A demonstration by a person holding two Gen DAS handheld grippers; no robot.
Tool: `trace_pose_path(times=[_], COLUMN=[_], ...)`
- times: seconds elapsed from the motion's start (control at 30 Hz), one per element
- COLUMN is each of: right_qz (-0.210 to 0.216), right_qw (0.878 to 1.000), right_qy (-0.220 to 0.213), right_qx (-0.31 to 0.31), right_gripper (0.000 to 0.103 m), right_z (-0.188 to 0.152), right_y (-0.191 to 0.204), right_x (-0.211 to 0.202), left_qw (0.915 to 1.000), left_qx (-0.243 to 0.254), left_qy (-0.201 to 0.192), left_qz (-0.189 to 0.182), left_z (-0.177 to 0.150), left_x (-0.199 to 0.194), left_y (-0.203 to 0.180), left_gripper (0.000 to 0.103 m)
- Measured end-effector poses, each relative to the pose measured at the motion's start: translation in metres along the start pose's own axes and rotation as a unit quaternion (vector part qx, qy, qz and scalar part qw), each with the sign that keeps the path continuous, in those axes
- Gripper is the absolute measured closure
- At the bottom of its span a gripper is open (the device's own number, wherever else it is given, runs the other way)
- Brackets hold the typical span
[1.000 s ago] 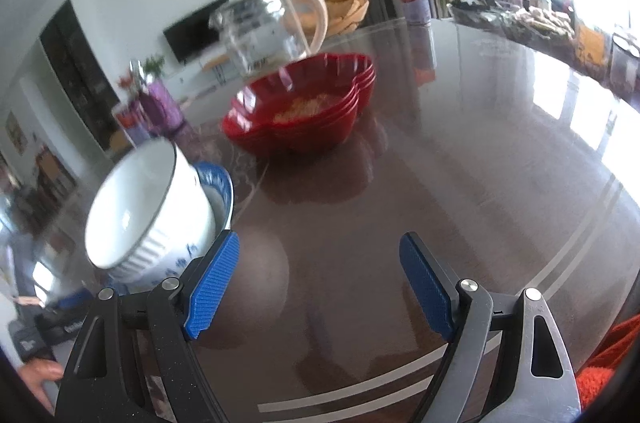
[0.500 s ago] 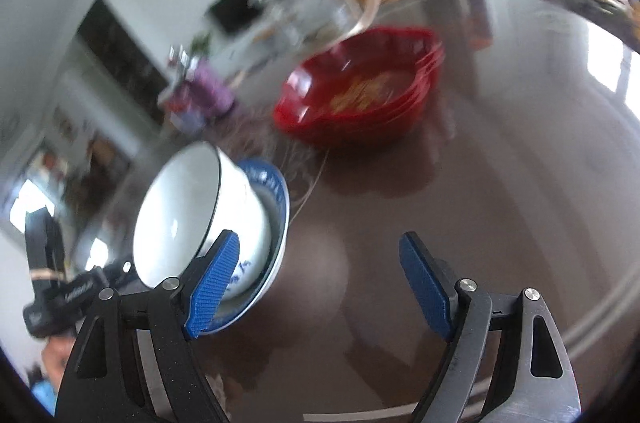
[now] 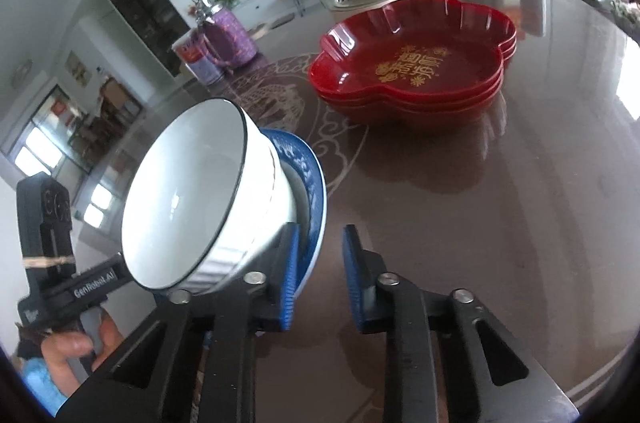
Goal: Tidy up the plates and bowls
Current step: 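Grasp the nested bowls' rim with both tools and lift them, then lower the nested bowls onto the red plate stack and open both tools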
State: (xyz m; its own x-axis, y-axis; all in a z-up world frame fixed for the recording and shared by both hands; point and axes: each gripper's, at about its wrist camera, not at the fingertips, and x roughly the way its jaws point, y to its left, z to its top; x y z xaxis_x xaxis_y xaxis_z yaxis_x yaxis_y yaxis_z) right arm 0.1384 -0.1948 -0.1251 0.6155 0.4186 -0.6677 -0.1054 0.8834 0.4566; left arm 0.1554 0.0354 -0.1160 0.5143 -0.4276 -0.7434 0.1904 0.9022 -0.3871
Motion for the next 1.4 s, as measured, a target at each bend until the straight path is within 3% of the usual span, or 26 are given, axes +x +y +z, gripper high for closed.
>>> trace_pose_path(times=[0.27,0.57,0.8,0.93,1.2,1.4], right_qz=[0.0,0.016,-0.009,-0.026,-0.066,-0.098], right_qw=[1.0,0.998,0.996,0.995,0.994,0.992], right_qy=[0.0,-0.027,-0.062,-0.07,-0.051,-0.068], right_qx=[0.021,0.055,0.062,0.068,0.067,0.043], right_gripper=[0.091,0.091,0.091,0.091,0.091,0.091], right_z=[0.001,0.043,0.107,0.129,0.138,0.129], right_y=[0.0,-0.018,-0.052,-0.073,-0.106,-0.11], right_x=[-0.004,-0.037,-0.049,-0.04,-0.005,0.004], left_qw=[0.9998,1.0,0.9997,0.9997,0.9996,0.9974], left_qx=[-0.014,-0.006,0.011,0.011,0.026,0.07], left_qy=[-0.002,-0.005,-0.016,-0.009,0.014,0.007], left_qz=[0.016,0.004,-0.018,-0.021,-0.003,0.019], left_z=[0.003,0.056,0.119,0.139,0.149,0.141], left_x=[-0.008,-0.01,0.03,0.066,0.119,0.121], left_y=[-0.011,-0.053,-0.092,-0.104,-0.11,-0.122], left_gripper=[0.094,0.094,0.094,0.094,0.091,0.092])
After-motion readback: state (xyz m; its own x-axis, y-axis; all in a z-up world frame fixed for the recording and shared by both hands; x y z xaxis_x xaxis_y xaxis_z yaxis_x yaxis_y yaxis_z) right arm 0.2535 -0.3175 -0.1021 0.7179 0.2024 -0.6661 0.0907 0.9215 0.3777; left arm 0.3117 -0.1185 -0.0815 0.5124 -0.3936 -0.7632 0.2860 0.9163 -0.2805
